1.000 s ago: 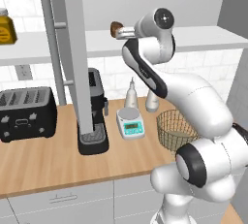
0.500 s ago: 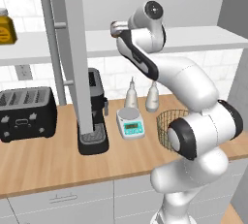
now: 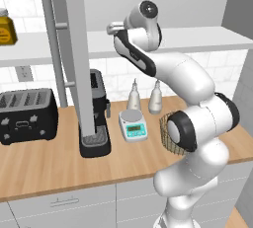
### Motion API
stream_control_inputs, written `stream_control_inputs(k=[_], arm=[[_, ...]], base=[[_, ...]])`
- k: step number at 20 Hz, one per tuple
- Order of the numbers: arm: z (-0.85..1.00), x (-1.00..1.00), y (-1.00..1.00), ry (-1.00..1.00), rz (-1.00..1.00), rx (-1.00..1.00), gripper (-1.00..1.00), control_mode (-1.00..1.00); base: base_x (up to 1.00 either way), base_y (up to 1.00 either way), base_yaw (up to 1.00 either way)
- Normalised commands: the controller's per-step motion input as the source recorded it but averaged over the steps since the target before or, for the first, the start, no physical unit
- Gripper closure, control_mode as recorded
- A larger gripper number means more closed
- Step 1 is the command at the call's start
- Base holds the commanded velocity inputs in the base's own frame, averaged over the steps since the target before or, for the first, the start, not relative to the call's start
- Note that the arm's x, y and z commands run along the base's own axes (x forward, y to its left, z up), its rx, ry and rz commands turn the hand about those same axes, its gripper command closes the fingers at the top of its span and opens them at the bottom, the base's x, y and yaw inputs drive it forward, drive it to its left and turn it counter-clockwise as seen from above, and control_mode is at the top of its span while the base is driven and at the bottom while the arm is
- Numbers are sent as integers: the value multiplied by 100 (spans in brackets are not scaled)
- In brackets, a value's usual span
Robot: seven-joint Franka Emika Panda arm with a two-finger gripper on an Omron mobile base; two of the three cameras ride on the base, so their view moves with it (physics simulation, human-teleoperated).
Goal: Open the cabinet, pick up the bread from the cabinet and place it in the basket. Then move the basket to the dining counter.
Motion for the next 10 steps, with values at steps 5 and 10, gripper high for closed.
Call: stream_control_inputs(k=[5, 10], arm=[[-6, 40, 2, 0, 4, 0, -100, -100], [-1, 31, 0, 0, 2, 0, -100, -100]], base=[[0, 0, 0], [0, 0, 0]])
